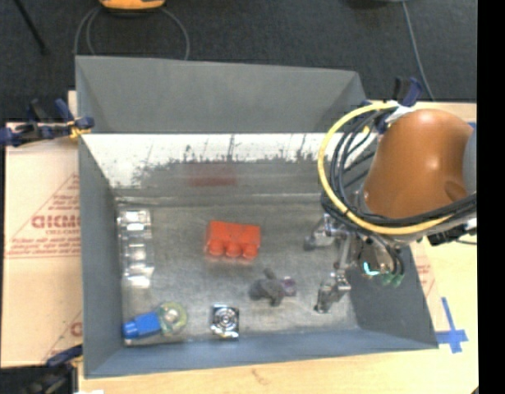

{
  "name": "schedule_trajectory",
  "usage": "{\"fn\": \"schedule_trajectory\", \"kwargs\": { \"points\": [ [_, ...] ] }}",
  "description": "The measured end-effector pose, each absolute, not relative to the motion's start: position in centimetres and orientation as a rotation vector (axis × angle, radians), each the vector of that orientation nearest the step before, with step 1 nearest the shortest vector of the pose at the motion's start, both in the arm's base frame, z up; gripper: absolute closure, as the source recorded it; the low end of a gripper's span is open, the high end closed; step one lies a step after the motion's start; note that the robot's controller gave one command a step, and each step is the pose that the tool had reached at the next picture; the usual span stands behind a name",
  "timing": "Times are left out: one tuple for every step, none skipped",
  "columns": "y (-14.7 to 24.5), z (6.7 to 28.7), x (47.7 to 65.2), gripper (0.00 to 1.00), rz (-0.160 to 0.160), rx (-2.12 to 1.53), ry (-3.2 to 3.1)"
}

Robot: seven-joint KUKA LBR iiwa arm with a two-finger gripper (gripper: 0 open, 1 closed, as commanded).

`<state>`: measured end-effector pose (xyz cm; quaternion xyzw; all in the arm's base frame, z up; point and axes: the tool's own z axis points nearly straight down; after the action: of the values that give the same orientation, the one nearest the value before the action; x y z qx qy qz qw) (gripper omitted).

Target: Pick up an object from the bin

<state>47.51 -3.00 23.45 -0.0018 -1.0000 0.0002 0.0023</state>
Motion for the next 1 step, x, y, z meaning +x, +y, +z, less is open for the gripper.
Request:
{"fn": "schedule_trajectory", "kwargs": {
  "points": [
    [-2.23,9.92,49.48,0.0,0.0,0.458,-3.105]
  ]
}}
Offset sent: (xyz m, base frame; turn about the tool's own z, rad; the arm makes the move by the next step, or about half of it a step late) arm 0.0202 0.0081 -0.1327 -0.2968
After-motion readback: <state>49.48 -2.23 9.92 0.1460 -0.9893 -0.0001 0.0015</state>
